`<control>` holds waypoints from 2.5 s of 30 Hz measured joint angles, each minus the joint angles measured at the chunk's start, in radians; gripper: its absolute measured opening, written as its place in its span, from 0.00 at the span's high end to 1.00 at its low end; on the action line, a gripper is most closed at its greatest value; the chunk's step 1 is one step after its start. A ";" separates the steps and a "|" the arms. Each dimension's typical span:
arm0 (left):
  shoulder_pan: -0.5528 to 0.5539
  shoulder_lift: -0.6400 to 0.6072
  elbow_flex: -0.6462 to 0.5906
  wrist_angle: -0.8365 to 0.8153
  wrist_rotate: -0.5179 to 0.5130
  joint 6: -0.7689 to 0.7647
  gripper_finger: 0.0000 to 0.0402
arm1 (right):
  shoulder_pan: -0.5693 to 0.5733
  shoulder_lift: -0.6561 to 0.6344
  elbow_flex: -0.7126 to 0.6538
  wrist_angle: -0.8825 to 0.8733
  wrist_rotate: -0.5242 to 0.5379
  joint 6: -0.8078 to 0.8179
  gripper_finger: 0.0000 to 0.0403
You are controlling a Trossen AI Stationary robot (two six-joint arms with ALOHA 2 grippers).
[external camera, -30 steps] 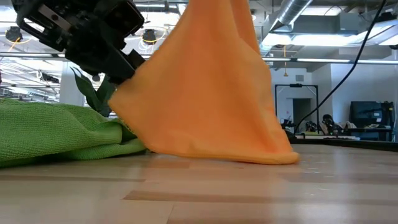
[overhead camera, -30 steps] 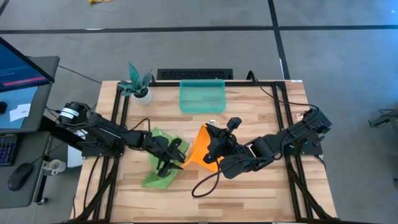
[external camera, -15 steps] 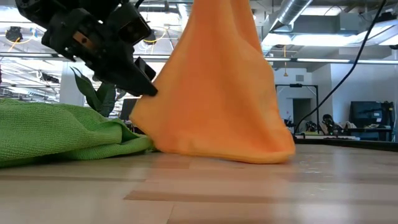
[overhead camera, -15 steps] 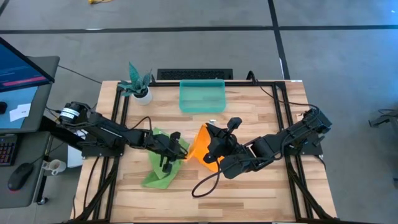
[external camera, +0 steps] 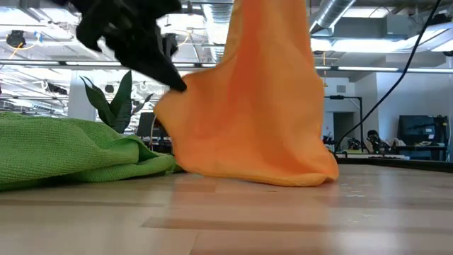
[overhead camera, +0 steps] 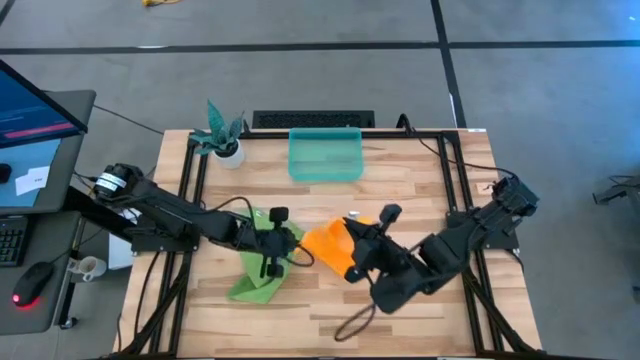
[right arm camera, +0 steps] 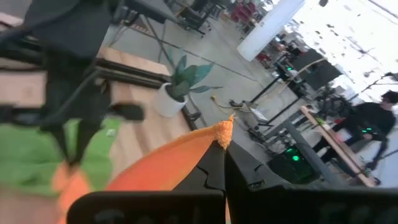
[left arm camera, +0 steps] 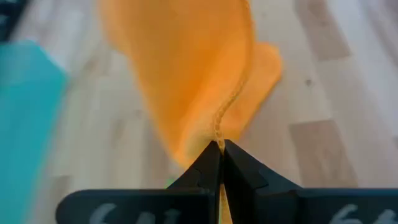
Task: Roll microfiber towels into tight, uniform cylinder then place into a basket
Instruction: Roll the orange microfiber cloth
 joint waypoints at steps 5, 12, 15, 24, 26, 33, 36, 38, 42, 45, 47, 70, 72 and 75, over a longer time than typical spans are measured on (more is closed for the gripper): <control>-0.059 0.000 0.178 -0.297 -0.143 0.006 1.00 | 0.057 -0.014 0.000 -0.107 -0.003 0.127 0.97; -0.086 -0.001 0.386 -0.574 -0.292 0.004 1.00 | 0.109 -0.035 0.000 -0.304 -0.040 0.374 0.97; -0.084 -0.001 0.463 -0.640 -0.325 0.006 1.00 | 0.117 -0.046 0.000 -0.402 -0.049 0.504 0.97; -0.074 -0.001 0.668 -0.719 -0.347 0.127 1.00 | 0.135 -0.076 0.000 -0.717 -0.055 0.873 0.97; -0.062 -0.002 0.697 -0.730 -0.348 0.163 1.00 | 0.127 -0.083 -0.007 -0.713 -0.036 0.887 0.97; 0.015 -0.002 0.733 -0.748 -0.277 0.242 1.00 | 0.101 -0.093 -0.009 -0.716 -0.121 0.887 0.97; 0.055 -0.002 0.727 -0.785 -0.216 0.227 1.00 | 0.093 -0.097 -0.008 -0.716 -0.140 0.883 0.97; 0.084 0.001 0.721 -0.796 -0.205 0.222 1.00 | 0.088 -0.095 -0.008 -0.716 -0.158 0.863 0.97; 0.146 0.019 0.717 -0.776 -0.198 0.231 1.00 | 0.064 -0.103 -0.008 -0.716 -0.156 0.805 0.97; 0.192 0.036 0.717 -0.742 -0.191 0.269 1.00 | 0.027 -0.118 -0.008 -0.716 -0.153 0.752 0.97; 0.223 0.051 0.721 -0.697 -0.191 0.306 1.00 | -0.003 -0.128 -0.008 -0.716 -0.153 0.708 0.97; 0.315 0.119 0.780 -0.819 0.052 0.185 1.00 | -0.086 -0.308 -0.303 -0.718 -0.206 0.749 0.97; 0.281 0.125 0.755 -0.810 0.079 0.142 1.00 | -0.051 -0.312 -0.356 -0.712 -0.265 0.871 0.97; 0.218 0.129 0.700 -0.834 0.118 0.072 1.00 | 0.017 -0.303 -0.440 -0.681 -0.383 1.056 0.97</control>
